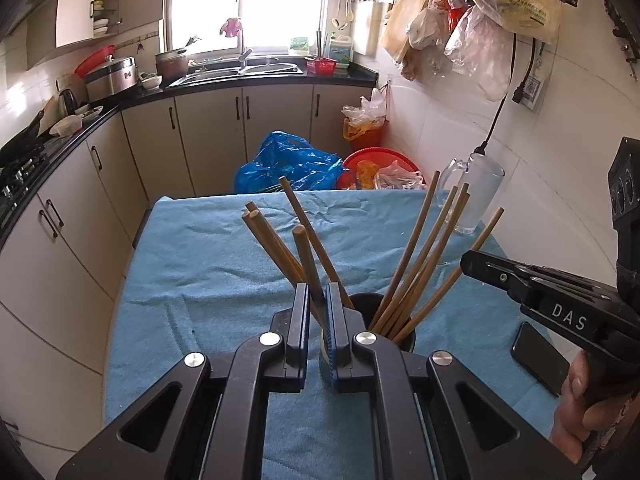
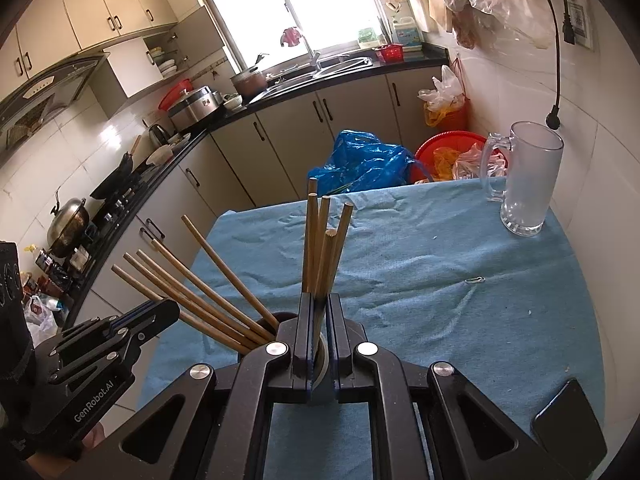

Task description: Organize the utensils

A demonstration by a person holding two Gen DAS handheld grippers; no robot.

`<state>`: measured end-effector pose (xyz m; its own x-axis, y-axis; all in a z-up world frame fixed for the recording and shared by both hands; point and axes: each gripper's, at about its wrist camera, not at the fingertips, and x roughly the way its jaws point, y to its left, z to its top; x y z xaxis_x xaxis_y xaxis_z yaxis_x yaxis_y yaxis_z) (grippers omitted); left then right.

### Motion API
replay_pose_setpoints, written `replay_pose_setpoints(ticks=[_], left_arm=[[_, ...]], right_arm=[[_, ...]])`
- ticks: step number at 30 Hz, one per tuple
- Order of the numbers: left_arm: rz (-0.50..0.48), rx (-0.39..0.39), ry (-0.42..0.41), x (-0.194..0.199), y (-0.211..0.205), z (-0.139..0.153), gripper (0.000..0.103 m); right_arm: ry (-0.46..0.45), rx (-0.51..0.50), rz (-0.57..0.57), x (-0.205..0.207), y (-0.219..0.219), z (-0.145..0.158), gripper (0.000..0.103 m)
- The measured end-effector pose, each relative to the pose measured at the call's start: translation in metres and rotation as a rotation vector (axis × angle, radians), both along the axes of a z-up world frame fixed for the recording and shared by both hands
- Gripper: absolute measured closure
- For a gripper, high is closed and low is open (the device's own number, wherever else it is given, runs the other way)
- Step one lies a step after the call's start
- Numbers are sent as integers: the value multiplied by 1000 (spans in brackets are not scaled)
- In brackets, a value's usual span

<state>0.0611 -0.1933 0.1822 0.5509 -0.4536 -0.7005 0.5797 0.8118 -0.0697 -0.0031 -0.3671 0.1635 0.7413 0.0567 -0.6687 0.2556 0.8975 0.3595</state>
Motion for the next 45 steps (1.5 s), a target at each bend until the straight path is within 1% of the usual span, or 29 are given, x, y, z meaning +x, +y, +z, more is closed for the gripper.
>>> replay_pose_setpoints(ticks=[7,9,10,11,12,13,14,15,16,17,19,20,21,23,25,28,30,31,32,35,36,38,40,43,45], left_arm=[[12,4,-8,-5,0,4,95],[16,-3,-15,-8,2,7,89],[22,-3,-21,-10,2,9,83],[27,-6,-26,-12,4,12,80],[34,-17,-34,-16,8,16,78],[45,-26,-42,-20,11,20,73],[59,-30,-50,-23,15,24,62],[78,-33,-57,-28,20,29,54],[106,-41,-65,-34,27,34,40],[140,-50,-74,-42,36,40,27],[198,-57,-97,-59,50,48,16],[227,-58,-103,-69,58,51,14],[243,-56,-103,-77,63,52,14],[288,-29,-106,-98,73,53,12],[334,11,-95,-119,79,53,9],[388,56,-77,-147,88,50,5],[396,80,-24,-160,92,46,5],[409,111,-1,-165,93,44,5],[424,158,18,-171,93,41,5],[463,245,41,-185,96,38,5],[466,263,42,-190,96,38,5],[481,270,24,-198,99,42,5],[470,296,27,-201,96,47,5],[459,322,-28,-205,89,58,5],[431,309,-55,-206,87,63,5]], right_arm=[[-5,5,-1,-4,-1,6,96],[-13,2,-6,-8,-2,10,95],[-18,1,-7,-11,-3,13,96],[-24,-5,-8,-16,-4,17,96],[-29,-13,-11,-21,-4,21,95],[-31,-20,-16,-26,-6,25,92],[-31,-26,-22,-31,-6,28,88],[-33,-38,-31,-39,-7,32,76],[-36,-53,-42,-47,-6,37,62],[-39,-74,-52,-55,-6,41,56],[-37,-158,-81,-79,-2,51,40],[-31,-180,-85,-87,1,53,34],[-22,-195,-85,-97,4,54,26],[-5,-228,-76,-120,13,54,23],[26,-269,-66,-142,22,50,17],[55,-290,-20,-168,31,43,16],[68,-314,-2,-178,35,40,15],[71,-313,14,-184,36,38,15],[76,-315,22,-189,38,36,15],[84,-314,57,-200,45,30,15],[87,-312,67,-203,46,29,15],[91,-319,75,-209,51,29,15],[84,-324,74,-214,52,33,15],[58,-343,45,-221,51,42,15],[47,-360,20,-222,53,48,14]])
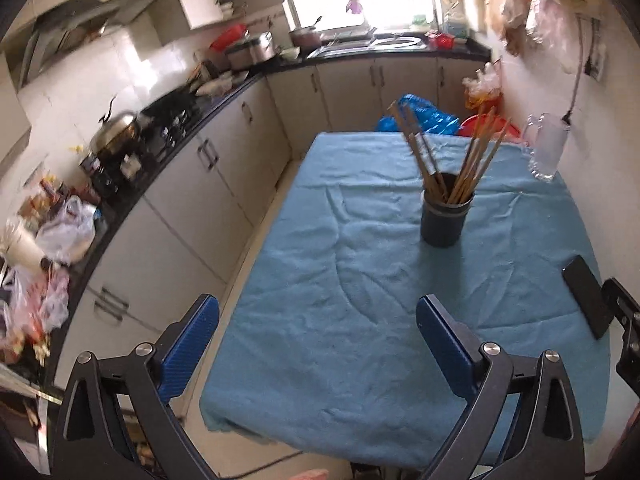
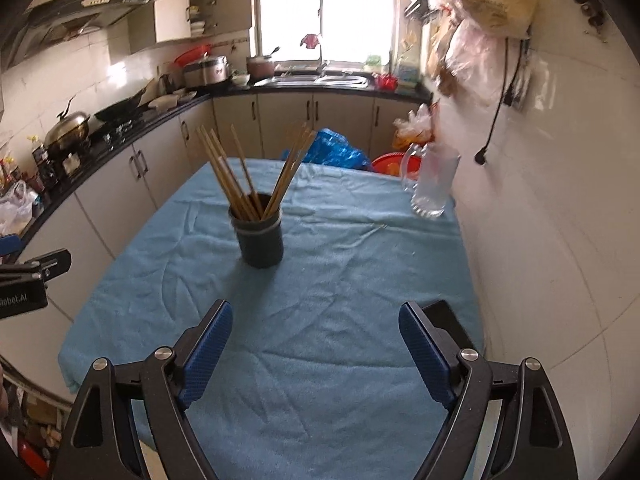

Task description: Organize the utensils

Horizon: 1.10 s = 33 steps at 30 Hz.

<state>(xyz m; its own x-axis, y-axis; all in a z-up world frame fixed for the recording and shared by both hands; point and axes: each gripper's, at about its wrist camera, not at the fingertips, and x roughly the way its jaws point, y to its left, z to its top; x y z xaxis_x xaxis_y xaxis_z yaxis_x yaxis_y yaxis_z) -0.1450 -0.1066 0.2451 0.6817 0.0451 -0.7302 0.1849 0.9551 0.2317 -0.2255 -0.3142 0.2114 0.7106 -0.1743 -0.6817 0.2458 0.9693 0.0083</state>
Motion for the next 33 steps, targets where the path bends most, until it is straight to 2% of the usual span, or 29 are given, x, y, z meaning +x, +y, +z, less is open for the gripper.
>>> replay_pose_setpoints(ticks=[5,15,33], left_arm=[[-58,-28,-26,1,0,8,5],[-154,-56,-14,9,11,-1,5],[-160,-124,5,16,69,-20,5]], right_arm=[[-16,-17,-39,-1,6,14,12],[-2,-65,-96,2,35,22,11],[83,-145,-78,17,107,18,10]])
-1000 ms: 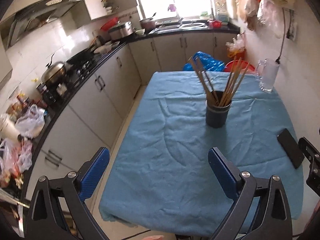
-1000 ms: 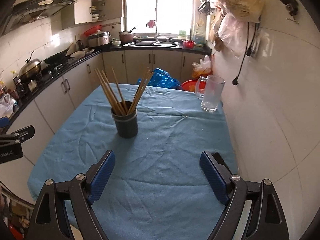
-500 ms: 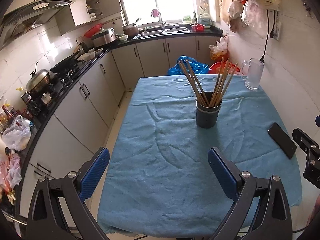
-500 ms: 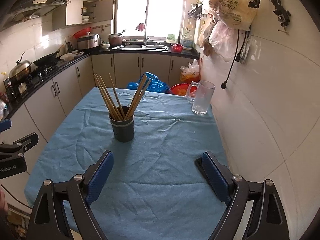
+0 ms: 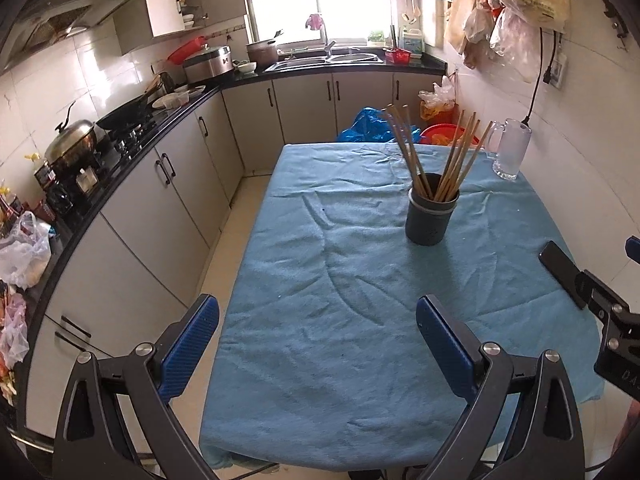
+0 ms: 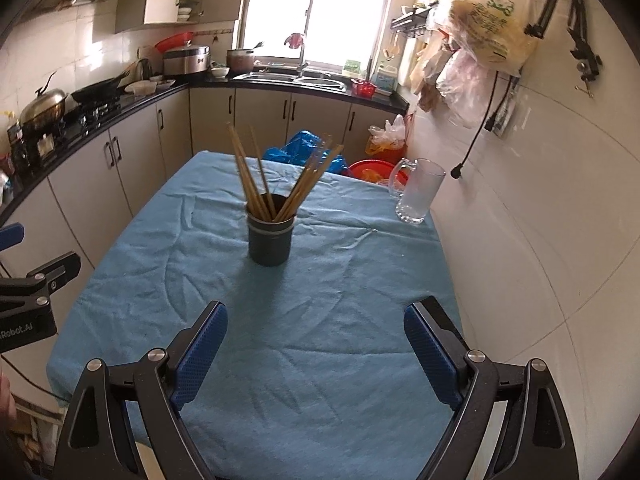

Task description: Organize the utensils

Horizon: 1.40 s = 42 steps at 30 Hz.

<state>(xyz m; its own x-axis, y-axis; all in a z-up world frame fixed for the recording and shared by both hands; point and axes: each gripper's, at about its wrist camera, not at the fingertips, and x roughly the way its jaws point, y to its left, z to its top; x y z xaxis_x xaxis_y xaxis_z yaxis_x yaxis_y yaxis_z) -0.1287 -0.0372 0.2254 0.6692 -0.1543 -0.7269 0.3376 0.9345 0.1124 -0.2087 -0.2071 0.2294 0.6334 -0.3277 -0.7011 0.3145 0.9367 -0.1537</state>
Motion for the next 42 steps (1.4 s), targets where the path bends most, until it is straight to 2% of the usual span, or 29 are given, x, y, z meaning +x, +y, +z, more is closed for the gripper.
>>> replay_pose_setpoints(ticks=[10,25,42], left_arm=[[40,5,-9,1,20,-7,5],[140,66,-55,4,17,0,5],[119,65,-39,3,3,-2,5]], right_arm=[[46,-20,26,4,21,-6,10],[35,13,137,33,13,-16,10],[57,28,132,31,-5,-22,10]])
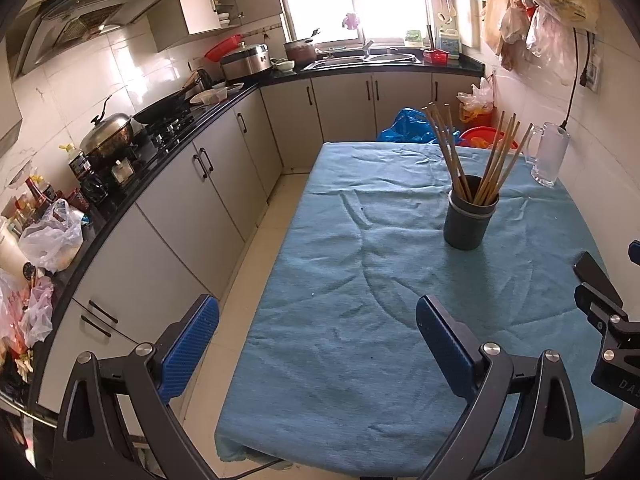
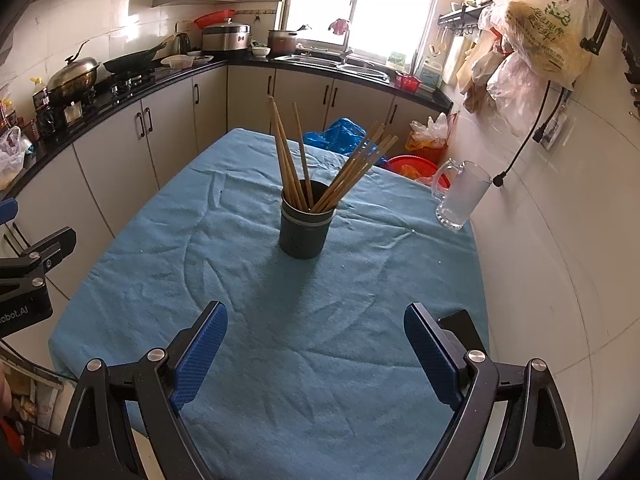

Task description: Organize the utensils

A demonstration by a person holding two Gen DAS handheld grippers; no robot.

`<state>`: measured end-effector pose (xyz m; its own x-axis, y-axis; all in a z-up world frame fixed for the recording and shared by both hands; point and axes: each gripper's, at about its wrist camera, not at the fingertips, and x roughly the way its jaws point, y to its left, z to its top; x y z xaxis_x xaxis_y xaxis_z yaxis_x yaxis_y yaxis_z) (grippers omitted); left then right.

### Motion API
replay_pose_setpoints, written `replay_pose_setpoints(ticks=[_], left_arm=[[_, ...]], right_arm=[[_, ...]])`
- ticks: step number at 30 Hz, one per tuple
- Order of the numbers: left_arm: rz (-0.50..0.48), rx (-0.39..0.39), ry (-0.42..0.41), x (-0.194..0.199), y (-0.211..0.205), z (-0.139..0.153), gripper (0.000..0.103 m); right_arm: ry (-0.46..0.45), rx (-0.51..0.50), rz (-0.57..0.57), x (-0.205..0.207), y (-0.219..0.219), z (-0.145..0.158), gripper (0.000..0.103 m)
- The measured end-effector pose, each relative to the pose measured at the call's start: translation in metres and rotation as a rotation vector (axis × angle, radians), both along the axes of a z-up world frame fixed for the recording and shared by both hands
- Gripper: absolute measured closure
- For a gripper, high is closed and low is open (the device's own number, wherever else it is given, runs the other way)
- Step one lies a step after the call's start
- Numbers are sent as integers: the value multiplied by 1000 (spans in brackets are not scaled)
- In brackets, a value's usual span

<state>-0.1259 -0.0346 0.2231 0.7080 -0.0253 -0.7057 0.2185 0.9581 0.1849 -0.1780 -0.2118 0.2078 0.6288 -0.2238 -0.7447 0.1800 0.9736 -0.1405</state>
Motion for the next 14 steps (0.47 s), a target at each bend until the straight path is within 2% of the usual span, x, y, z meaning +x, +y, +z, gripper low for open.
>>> replay_pose_setpoints(ticks=[10,14], left_arm=[[-49,-12,19,-2,-10,-3,5],[-57,-45,62,8,-9,-14,5]], right_arm=[[5,17,-41,-11,-8,-4,10],[18,78,-93,-14,-32,-13,10]])
